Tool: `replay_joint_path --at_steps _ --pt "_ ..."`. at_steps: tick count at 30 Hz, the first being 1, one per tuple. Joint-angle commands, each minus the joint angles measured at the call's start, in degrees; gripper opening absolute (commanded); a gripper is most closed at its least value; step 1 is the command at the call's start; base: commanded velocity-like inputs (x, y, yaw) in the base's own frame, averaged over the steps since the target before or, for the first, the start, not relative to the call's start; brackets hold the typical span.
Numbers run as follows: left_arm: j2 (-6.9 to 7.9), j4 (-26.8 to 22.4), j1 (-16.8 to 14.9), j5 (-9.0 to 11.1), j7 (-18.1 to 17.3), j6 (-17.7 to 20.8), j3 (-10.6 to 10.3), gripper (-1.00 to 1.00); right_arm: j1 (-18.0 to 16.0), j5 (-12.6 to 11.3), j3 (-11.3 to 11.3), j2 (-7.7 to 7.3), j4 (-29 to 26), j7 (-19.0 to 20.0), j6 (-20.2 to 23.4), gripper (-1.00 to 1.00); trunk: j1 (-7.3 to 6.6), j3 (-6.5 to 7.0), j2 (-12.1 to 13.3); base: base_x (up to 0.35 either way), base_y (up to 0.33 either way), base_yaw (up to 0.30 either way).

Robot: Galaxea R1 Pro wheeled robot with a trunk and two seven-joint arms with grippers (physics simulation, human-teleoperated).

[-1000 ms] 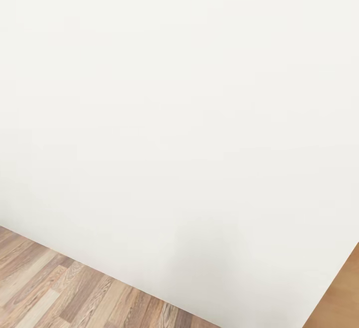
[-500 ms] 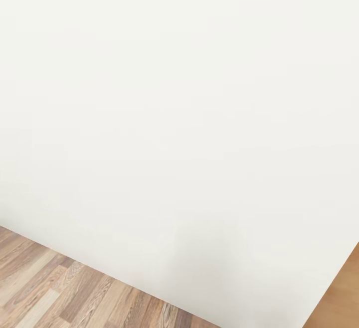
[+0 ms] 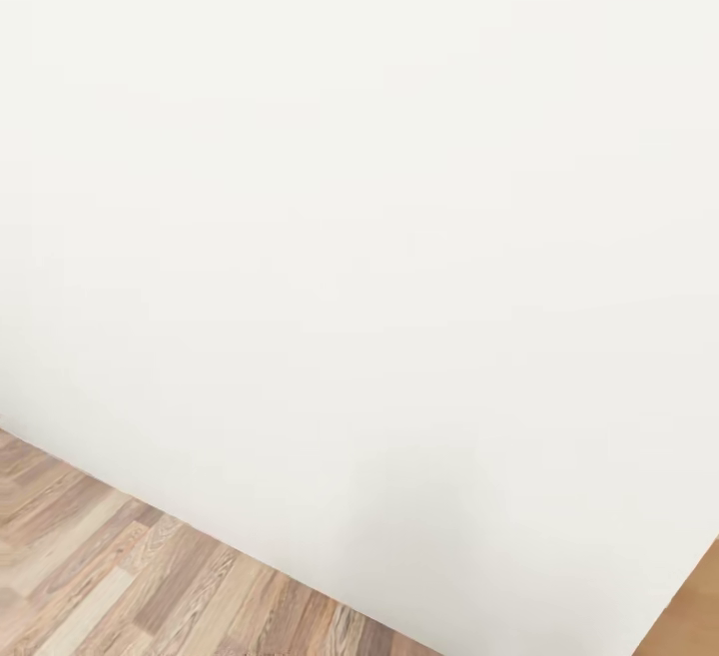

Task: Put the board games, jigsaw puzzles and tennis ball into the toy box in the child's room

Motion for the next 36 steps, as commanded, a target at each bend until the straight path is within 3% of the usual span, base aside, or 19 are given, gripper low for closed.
replay_joint_path --at_steps 1,20,36 --pt "0.07 -0.02 0.03 0.08 -0.05 -0.01 0.02 1.00 -0.18 0.01 -0.02 -0.06 -0.10 -0.02 0.00 1.00 0.00 -0.04 -0.02 0.000 0.000 0.215" --pt "0.12 -0.23 0.05 0.25 -0.61 -0.04 0.14 1.00 -0.92 0.04 0.16 -0.26 -0.45 -0.22 -0.02 1.00 0.00 -0.04 -0.02 0.000 0.000 0.255" --pt "0.00 -0.25 -0.04 0.33 -0.79 0.00 0.16 1.00 -1.01 0.04 0.23 -0.28 -0.48 -0.25 -0.02 1.00 -3.52 2.83 6.39 0.000 0.000 0.272"
